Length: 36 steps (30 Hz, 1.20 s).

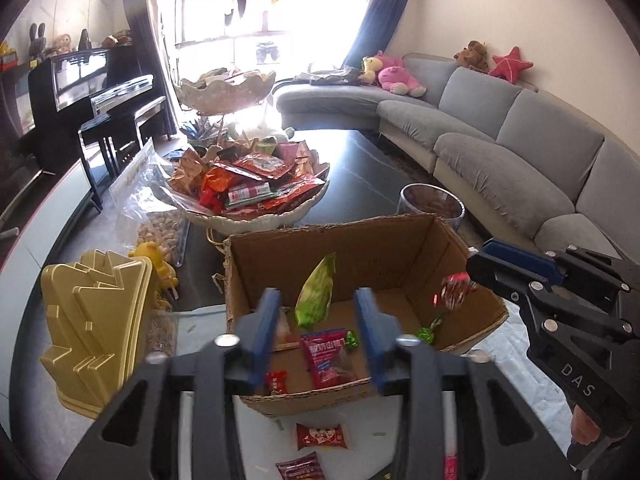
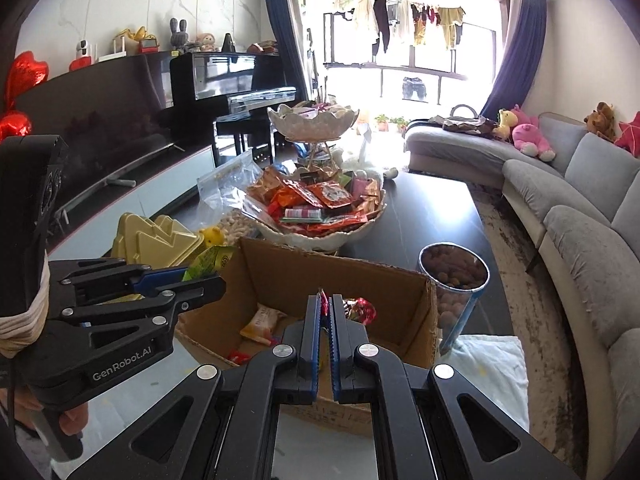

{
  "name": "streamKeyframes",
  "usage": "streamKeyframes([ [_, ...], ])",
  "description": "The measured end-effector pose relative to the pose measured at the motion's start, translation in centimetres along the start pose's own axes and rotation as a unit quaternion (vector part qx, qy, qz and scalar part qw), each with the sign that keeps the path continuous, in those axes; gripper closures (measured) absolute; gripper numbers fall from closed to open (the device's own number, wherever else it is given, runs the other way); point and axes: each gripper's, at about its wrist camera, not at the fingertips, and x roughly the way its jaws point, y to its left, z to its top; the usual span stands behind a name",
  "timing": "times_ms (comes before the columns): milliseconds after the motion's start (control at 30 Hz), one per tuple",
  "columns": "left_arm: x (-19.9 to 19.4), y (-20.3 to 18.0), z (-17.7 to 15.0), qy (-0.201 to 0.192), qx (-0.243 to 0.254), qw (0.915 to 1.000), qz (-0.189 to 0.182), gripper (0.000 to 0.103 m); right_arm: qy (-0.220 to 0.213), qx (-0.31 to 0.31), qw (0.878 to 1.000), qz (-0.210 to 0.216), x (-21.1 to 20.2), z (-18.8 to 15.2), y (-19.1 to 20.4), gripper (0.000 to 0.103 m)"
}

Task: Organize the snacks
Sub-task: 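Carry both snacks over the cardboard box and open both tools to drop them in, then move both open tools back to the remaining snacks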

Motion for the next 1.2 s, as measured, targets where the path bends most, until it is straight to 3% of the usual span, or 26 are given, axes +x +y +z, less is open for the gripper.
streamKeyframes([
  [33, -0.2, 0.0, -0.3, -0.005, 0.001, 1.0000, 0.003, 0.038, 0.004, 0.005, 1.000, -0.008, 0.2, -0.2, -0.3, 0.087],
  [67, -0.4, 0.0, -0.6, -0.009, 0.004, 0.9999, 0.005, 0.038, 0.004, 0.012, 1.000, -0.012, 0.3, -0.3, -0.5, 0.065],
  [100, -0.6, 0.0, -0.9, -0.010, 0.005, 0.9999, 0.008, 0.037, 0.002, 0.020, 1.000, -0.017, 0.2, -0.6, -0.8, 0.053],
  [233, -1.8, -0.5, -2.2, -0.015, 0.008, 0.9998, 0.011, 0.033, 0.013, 0.026, 0.999, -0.019, -0.3, -1.9, -1.1, 0.052],
  [567, -6.2, -2.3, -5.3, -0.042, 0.028, 0.9987, 0.007, 0.025, 0.004, 0.010, 1.000, -0.017, -4.0, -5.0, -0.3, 0.036],
  [767, -8.2, -3.0, -7.6, -0.043, 0.021, 0.9988, 0.007, 0.024, 0.003, 0.009, 1.000, -0.014, -5.8, -6.7, 0.2, 0.035],
  [1200, -8.5, -4.9, -14.4, 0.020, -0.045, 0.9987, 0.011, 0.024, 0.035, -0.045, 0.998, 0.018, -6.9, -11.7, 0.9, 0.035],
])
